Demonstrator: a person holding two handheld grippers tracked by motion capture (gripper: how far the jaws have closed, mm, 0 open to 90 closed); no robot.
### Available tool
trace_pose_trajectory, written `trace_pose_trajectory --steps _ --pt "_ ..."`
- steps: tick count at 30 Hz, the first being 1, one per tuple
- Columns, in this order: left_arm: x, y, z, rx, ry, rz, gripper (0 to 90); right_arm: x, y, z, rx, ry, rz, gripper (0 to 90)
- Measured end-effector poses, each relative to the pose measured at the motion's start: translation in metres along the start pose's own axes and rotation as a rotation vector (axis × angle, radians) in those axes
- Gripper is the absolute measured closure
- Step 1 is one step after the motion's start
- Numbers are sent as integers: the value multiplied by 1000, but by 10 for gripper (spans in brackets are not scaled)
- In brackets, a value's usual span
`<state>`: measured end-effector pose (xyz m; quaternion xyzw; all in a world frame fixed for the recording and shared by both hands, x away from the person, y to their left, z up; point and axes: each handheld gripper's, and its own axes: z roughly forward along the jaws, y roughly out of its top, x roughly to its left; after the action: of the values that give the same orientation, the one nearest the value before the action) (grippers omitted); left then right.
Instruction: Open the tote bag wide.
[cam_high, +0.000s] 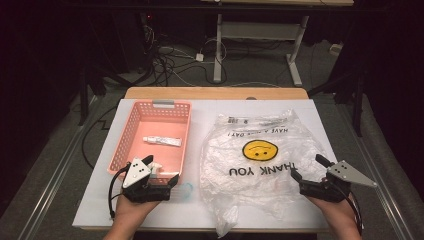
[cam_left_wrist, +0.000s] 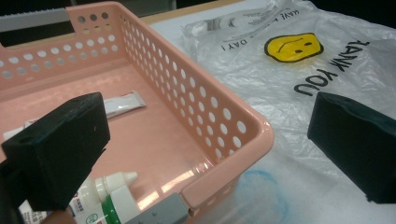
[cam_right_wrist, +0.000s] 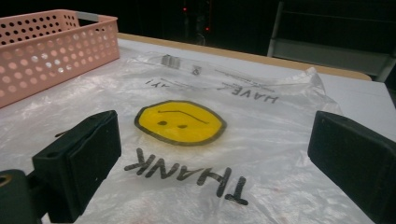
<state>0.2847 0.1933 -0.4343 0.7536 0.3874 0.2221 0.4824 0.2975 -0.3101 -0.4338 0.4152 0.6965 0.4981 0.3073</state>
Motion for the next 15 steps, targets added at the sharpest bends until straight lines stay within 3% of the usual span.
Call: trace_pose_trajectory --steps 8,15 --pt "1 1 1 38 -8 -2 0 5 2 2 4 16 -23 17" --pt "0 3 0 23 11 27 0 6 4 0 8 16 -25 17"
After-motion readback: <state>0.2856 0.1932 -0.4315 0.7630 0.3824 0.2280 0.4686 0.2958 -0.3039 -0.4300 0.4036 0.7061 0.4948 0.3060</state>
